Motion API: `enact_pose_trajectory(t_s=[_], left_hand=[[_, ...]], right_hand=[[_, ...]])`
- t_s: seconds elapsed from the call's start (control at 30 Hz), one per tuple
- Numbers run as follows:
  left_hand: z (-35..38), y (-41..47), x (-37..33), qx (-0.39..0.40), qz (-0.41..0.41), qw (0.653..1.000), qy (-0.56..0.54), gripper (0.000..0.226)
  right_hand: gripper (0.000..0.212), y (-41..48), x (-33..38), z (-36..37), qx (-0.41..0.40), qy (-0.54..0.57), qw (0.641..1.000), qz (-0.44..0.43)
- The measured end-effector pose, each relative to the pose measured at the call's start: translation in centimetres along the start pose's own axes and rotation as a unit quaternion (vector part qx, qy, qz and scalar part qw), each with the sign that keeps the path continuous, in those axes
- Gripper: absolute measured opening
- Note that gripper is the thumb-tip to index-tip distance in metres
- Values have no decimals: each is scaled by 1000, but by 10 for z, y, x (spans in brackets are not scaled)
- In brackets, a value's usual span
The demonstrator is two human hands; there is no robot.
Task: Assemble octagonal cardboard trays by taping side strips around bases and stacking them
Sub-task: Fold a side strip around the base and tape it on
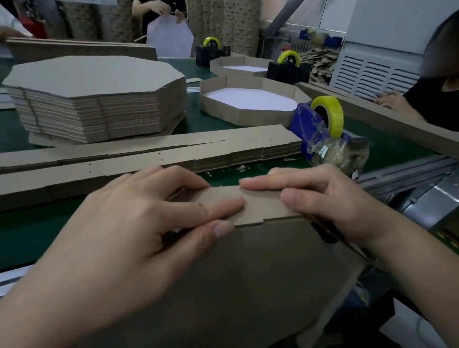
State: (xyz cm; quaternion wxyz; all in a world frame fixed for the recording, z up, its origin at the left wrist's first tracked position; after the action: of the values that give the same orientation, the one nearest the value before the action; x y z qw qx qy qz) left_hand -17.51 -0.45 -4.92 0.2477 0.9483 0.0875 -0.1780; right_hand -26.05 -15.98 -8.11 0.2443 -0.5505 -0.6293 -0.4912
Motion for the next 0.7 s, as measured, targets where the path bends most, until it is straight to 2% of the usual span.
enact_pose_trajectory(t_s=[0.1, 0.2, 0.3, 0.37, 0.47, 0.7], left_hand=[[1, 1, 3, 3, -17, 1000, -10, 34], [1, 1, 3, 3, -22, 1000, -3, 34], [2, 0, 4, 11, -12, 1000, 14, 35], [2, -1, 4, 16, 0, 999, 38, 36], [3, -1, 4, 14, 10, 997, 70, 37], [7, 1, 0, -18, -2, 995, 100, 37]], right_hand=[[33, 3, -7, -1, 6, 44, 999, 16], [34, 4, -10, -4, 5, 39, 999, 14], [52, 3, -6, -1, 23, 26, 999, -2], [65, 1, -4, 2, 43, -25, 999, -15], [60, -1, -6, 0, 33, -86, 995, -29], [58, -6, -11, -7, 20, -79, 996, -43]])
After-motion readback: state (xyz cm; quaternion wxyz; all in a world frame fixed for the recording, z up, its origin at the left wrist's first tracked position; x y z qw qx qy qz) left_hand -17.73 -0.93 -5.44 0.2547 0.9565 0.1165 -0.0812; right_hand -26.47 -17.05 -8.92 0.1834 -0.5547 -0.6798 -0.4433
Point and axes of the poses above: each hand's wrist, its own y-axis towards the middle knuckle, its own z-axis out of the palm, x = y × z, the point moved 8 cm from there along y, towards the middle knuckle, and after that the axes turned 9 degrees about -z, right-handed, at the moved point
